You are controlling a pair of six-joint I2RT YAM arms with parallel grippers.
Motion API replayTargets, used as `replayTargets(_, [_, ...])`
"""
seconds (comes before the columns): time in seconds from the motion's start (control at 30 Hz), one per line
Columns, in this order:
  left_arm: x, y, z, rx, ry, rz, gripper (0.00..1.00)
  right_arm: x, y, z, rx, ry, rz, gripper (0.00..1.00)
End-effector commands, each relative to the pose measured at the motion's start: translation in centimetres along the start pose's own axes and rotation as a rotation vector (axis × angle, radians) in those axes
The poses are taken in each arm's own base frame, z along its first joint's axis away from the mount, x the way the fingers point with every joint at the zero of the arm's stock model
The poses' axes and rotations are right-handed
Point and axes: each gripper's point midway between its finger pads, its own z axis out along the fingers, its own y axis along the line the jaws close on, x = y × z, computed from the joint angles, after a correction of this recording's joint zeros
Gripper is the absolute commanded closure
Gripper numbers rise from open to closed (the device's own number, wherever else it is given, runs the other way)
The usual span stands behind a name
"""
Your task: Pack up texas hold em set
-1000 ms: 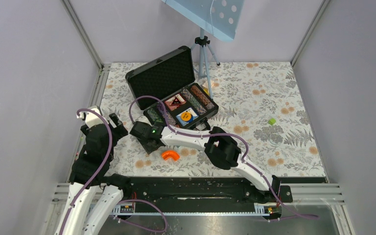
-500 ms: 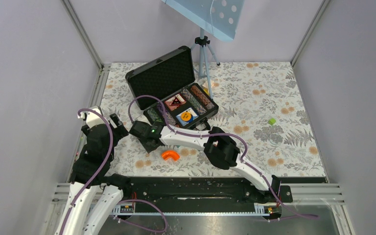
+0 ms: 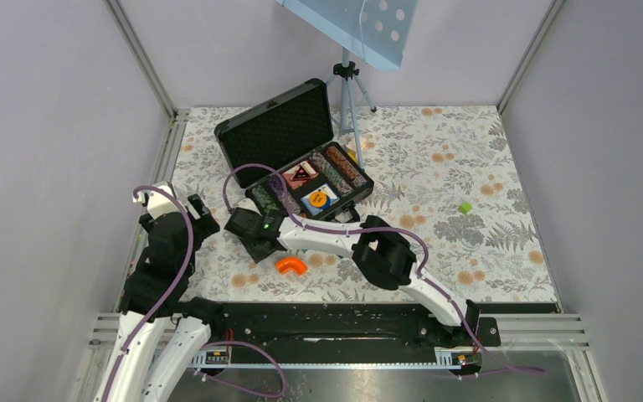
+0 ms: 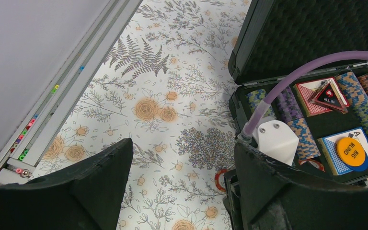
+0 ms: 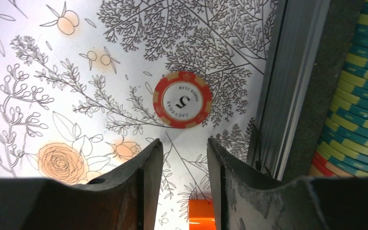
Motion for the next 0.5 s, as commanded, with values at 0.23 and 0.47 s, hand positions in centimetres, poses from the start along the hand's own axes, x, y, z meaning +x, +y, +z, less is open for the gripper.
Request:
replayTargets(0.23, [-1.3, -0.3, 0.0, 0.013, -0.053, -0.026, 0.23, -1.5, 0.4, -2.3, -0.044, -0.047, 0.042, 0.44])
replayTargets(0.47, [-1.3, -0.3, 0.0, 0.012, -0.053, -0.026, 0.23, -1.3, 0.1, -0.4, 0.014, 0.003, -0.001, 0.3])
